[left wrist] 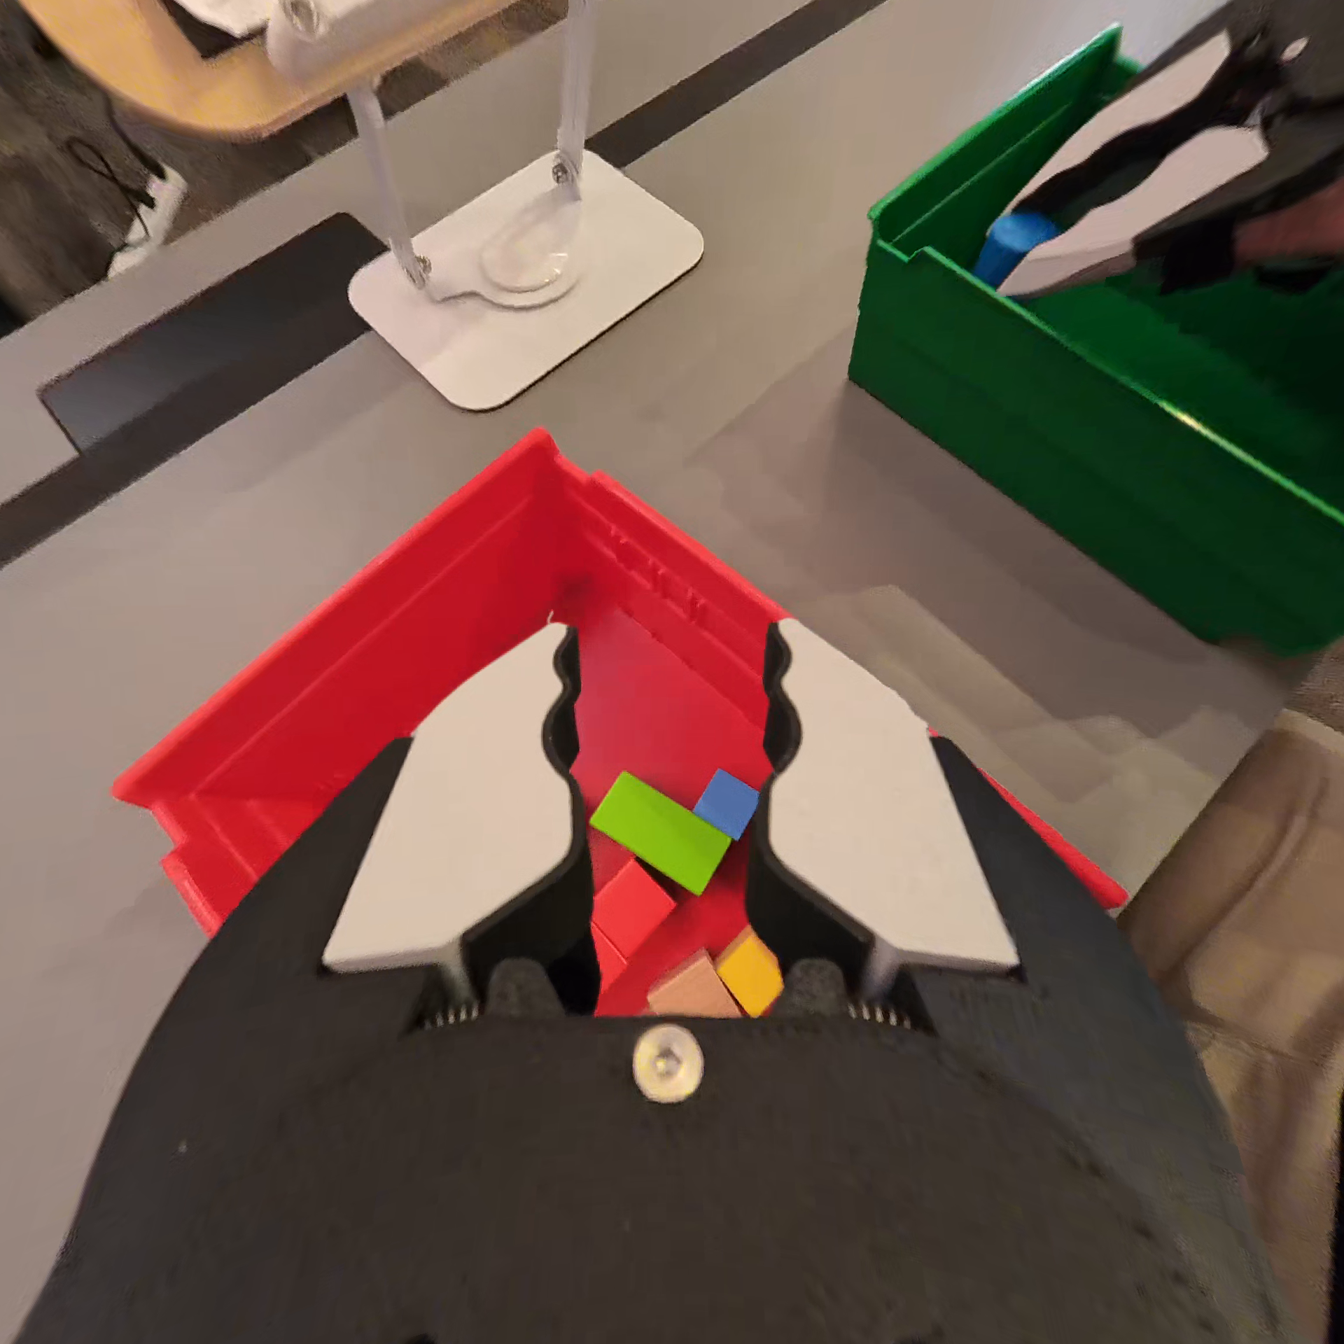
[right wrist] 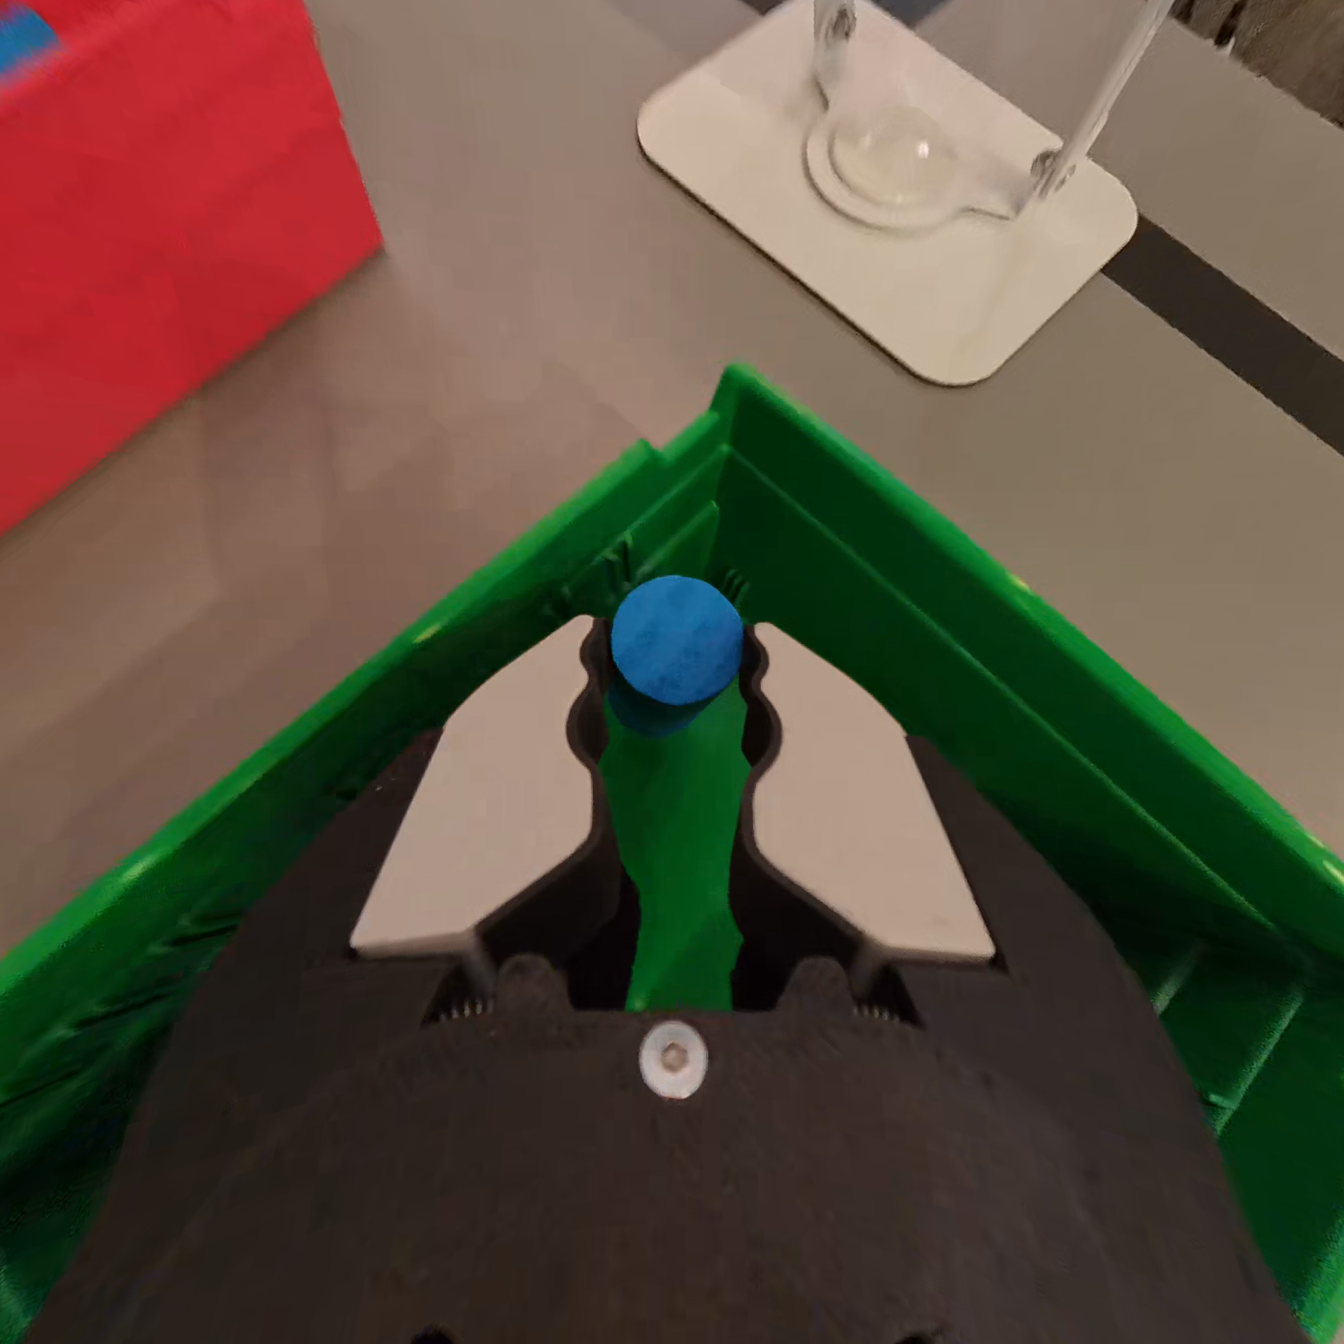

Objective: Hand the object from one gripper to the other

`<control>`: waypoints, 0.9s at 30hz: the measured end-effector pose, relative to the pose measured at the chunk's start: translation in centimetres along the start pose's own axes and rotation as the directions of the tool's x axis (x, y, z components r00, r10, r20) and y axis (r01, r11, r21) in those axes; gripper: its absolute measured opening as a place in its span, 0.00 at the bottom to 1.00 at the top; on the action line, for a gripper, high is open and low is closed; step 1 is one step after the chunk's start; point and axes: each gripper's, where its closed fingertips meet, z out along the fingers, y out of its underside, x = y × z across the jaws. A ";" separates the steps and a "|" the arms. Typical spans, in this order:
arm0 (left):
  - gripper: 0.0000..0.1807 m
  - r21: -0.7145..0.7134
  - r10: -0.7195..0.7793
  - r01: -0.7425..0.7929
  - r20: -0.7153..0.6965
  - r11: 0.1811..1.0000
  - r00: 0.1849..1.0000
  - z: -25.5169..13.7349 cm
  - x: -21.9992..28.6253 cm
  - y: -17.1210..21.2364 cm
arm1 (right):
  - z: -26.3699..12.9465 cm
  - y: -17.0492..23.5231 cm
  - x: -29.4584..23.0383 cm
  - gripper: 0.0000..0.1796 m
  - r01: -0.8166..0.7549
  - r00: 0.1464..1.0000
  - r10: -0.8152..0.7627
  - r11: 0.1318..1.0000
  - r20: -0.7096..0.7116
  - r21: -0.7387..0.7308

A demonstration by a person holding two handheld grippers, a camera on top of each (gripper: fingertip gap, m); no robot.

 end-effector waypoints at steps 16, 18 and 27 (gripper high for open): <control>0.27 -0.200 -0.111 0.126 0.085 0.972 0.990 2.2 -3.5 5.7 | 2.3 2.3 -0.5 0.23 0.051 0.998 -0.053 0.993 -0.015 -0.109; 0.26 -0.245 -0.147 0.165 0.091 0.955 0.985 2.6 -3.8 7.1 | 2.0 2.1 -0.5 0.22 0.052 0.998 -0.053 0.993 -0.015 -0.104; 0.25 -0.380 -0.236 0.271 0.137 0.884 0.962 5.8 -4.6 11.2 | 1.3 1.7 -0.4 0.22 0.054 0.998 -0.057 0.993 -0.028 -0.100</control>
